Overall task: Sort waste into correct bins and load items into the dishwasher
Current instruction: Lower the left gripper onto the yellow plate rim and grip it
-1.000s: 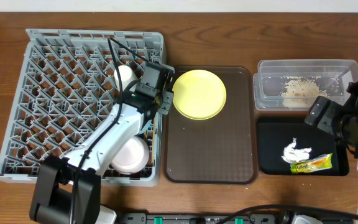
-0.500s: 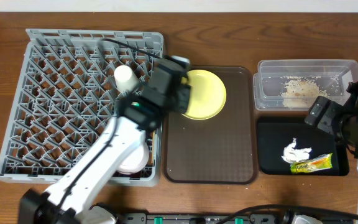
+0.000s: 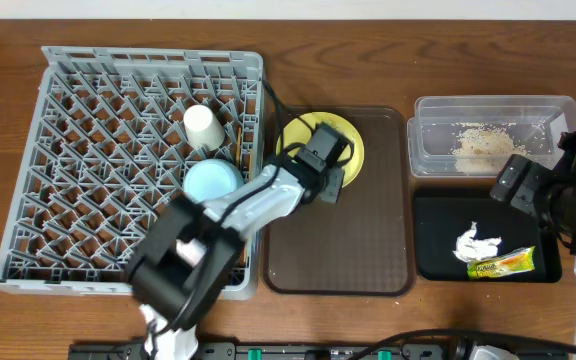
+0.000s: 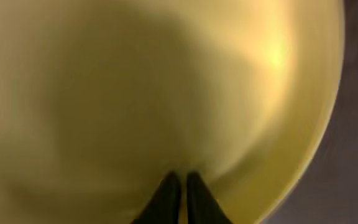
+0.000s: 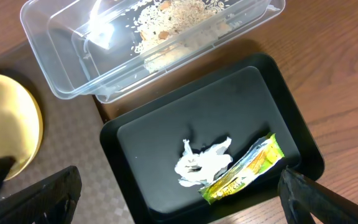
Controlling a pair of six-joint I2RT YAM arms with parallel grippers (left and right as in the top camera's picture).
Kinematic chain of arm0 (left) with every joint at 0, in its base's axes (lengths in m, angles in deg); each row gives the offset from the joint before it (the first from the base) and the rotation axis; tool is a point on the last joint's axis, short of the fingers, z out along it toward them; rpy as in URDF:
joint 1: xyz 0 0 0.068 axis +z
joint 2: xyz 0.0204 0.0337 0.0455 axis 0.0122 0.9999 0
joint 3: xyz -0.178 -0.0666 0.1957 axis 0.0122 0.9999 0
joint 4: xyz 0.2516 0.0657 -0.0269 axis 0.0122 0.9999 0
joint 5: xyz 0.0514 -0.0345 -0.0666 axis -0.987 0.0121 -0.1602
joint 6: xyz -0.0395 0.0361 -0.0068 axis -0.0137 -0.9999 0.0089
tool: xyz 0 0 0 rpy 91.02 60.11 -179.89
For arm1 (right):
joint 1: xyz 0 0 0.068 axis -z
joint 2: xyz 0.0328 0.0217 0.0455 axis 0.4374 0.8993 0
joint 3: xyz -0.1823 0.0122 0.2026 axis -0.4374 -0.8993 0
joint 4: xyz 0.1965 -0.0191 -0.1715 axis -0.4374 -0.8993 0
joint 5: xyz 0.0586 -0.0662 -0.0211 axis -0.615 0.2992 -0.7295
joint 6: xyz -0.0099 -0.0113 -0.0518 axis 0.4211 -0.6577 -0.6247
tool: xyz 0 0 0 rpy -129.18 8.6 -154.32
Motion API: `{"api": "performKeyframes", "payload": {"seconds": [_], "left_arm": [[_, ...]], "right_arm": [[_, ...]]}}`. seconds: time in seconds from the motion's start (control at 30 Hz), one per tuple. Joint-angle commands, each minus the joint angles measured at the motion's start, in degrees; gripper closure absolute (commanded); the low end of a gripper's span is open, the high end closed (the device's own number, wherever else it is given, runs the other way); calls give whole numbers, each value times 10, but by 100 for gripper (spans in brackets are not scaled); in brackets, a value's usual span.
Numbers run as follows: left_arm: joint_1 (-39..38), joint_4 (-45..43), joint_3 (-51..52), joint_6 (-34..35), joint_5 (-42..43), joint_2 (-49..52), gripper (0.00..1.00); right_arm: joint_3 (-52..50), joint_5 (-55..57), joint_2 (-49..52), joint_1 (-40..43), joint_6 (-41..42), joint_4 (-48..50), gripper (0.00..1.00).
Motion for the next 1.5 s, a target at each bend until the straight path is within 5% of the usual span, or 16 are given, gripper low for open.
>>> {"api": "performKeyframes", "payload": {"seconds": [0.0, 0.23, 0.53, 0.6, 0.7, 0.77, 0.97, 1.2, 1.47], "left_arm": [[-2, 21, -5, 19, 86, 11, 92], [-22, 65, -6, 18, 186, -24, 92], [-29, 81, -6, 10, 102, -110, 86], [-29, 81, -6, 10, 63, -143, 70], [-29, 88, -6, 10, -19, -191, 64], [-29, 99, -6, 10, -69, -205, 43], [-29, 131, -5, 10, -92, -188, 12], [-30, 117, -5, 10, 14, -130, 12], [-49, 32, -5, 10, 97, -77, 41]], "right_arm": [[7, 2, -2, 4, 0, 0, 1], [7, 2, -2, 4, 0, 0, 1], [7, 1, -2, 4, 0, 0, 1], [7, 2, -2, 4, 0, 0, 1], [7, 2, -2, 4, 0, -1, 1], [7, 2, -2, 4, 0, 0, 1], [7, 1, -2, 4, 0, 0, 1], [7, 2, -2, 4, 0, 0, 1], [7, 2, -2, 4, 0, 0, 1]]}}
